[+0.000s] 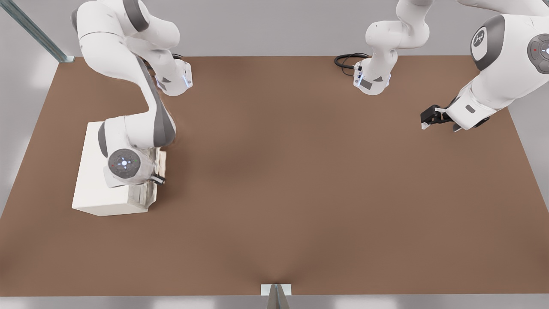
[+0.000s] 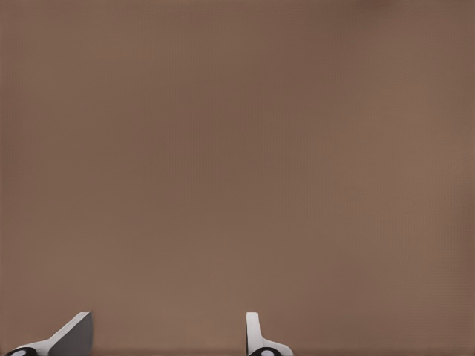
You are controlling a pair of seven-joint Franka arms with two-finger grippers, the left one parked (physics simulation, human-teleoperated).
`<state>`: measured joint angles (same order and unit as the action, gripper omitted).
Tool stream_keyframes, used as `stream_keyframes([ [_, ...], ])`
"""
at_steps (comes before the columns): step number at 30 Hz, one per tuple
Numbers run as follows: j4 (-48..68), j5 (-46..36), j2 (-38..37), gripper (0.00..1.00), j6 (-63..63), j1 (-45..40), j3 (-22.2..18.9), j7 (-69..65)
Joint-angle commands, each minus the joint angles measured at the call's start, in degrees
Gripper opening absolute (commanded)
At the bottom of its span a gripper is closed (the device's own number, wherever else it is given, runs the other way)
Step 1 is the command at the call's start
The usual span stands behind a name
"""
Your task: Keep left arm still and open the oven door with right arm
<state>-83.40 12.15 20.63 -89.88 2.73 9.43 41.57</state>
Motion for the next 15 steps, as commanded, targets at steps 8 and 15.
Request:
stream_keyframes([
  [8, 7.1, -9.6, -6.6, 1.00, 3.7, -2.0, -8.1, -45.5],
  [15, 6.4, -10.2, -6.3, 1.00, 2.8, -2.0, -8.4, -43.8],
])
